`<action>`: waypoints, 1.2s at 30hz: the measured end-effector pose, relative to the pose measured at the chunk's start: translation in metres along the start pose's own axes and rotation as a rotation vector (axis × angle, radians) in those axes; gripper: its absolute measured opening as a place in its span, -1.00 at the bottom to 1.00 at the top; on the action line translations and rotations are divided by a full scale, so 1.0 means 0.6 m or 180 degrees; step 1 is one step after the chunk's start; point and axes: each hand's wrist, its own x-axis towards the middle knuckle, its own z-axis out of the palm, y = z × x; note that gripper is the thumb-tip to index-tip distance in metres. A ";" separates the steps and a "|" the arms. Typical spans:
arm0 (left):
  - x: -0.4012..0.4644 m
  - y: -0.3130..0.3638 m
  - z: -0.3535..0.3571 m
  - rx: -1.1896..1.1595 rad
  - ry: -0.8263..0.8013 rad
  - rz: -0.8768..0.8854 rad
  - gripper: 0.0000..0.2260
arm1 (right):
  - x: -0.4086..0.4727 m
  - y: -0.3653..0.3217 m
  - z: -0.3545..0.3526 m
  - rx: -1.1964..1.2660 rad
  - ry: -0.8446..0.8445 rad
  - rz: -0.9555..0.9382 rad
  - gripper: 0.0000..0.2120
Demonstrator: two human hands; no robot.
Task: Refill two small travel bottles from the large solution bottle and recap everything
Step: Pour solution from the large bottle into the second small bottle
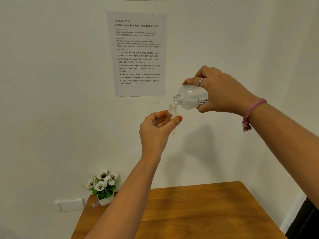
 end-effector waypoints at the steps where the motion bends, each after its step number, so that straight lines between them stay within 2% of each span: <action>1: 0.000 0.000 0.000 0.0005 -0.0003 0.0000 -0.63 | 0.000 0.000 0.001 0.0004 -0.0002 -0.0001 -0.28; 36: 0.006 -0.007 -0.003 -0.0053 0.0013 -0.0036 -0.64 | 0.010 -0.002 0.011 -0.0081 -0.0023 -0.0042 -0.29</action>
